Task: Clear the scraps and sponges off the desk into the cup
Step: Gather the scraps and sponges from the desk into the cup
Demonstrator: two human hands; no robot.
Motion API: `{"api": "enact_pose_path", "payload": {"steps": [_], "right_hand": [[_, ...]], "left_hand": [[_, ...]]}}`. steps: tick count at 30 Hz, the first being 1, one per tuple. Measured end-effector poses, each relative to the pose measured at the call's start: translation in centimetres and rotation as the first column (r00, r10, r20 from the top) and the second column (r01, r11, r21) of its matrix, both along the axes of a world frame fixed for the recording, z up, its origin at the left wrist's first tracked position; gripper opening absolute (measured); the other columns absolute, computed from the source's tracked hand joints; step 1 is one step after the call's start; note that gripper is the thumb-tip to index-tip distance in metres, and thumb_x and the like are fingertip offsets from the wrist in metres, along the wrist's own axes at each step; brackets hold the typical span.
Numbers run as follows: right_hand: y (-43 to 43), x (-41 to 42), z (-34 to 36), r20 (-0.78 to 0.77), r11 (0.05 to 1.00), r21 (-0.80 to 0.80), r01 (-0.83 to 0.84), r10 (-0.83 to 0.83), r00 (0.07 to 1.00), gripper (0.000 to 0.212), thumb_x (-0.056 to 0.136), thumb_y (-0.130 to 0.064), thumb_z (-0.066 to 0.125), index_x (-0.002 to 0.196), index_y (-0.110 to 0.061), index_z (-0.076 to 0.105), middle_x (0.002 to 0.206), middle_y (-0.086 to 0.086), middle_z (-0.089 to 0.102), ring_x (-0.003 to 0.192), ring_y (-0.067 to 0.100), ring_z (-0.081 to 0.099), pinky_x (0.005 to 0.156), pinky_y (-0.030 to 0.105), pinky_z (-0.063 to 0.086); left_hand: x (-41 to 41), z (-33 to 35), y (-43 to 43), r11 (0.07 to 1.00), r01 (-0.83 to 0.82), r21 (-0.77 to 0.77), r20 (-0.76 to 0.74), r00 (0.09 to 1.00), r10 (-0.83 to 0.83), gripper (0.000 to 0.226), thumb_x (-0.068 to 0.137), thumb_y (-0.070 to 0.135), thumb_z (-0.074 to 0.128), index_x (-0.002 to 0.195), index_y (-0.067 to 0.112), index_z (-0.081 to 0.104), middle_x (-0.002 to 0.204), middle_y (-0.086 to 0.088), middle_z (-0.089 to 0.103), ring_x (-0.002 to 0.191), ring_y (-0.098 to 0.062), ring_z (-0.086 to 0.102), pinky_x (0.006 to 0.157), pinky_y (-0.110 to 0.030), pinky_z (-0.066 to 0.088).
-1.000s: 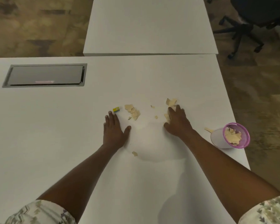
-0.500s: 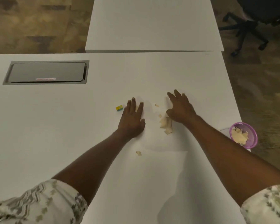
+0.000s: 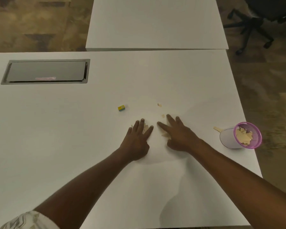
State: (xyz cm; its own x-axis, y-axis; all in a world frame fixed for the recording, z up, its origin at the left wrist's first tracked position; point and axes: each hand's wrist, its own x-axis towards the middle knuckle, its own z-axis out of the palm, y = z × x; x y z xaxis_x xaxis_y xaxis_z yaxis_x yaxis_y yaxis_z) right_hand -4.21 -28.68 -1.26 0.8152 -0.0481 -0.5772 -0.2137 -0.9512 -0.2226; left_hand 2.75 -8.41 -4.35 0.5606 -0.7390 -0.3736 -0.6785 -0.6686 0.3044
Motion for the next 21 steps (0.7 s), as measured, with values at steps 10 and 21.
{"api": "enact_pose_path", "payload": {"steps": [10,21], "right_hand": [[2.1,-4.0,-2.0,0.246,0.997,-0.074,0.006,0.012,0.969,0.044,0.102,-0.01,0.038,0.146,-0.011,0.041,0.155,0.01,0.034,0.131,0.036,0.041,0.087,0.047,0.054],[2.1,-5.1,-2.8,0.533,0.995,-0.045,0.089,-0.051,0.844,0.003,0.091,-0.01,0.061,0.09,-0.012,0.063,0.089,0.005,0.057,0.076,0.029,0.055,0.049,0.031,0.037]], "left_hand": [[-1.4,-0.6,1.1,0.992,0.063,-0.111,0.089,0.995,-0.053,0.046,0.081,-0.003,0.065,0.127,-0.002,0.061,0.137,-0.03,0.054,0.119,-0.046,0.057,0.061,-0.044,0.058],[-1.4,0.5,0.1,0.985,0.038,-0.17,0.134,0.991,-0.015,0.015,0.076,-0.007,0.062,0.085,0.005,0.058,0.092,-0.014,0.055,0.084,-0.036,0.056,0.051,-0.035,0.033]]}}
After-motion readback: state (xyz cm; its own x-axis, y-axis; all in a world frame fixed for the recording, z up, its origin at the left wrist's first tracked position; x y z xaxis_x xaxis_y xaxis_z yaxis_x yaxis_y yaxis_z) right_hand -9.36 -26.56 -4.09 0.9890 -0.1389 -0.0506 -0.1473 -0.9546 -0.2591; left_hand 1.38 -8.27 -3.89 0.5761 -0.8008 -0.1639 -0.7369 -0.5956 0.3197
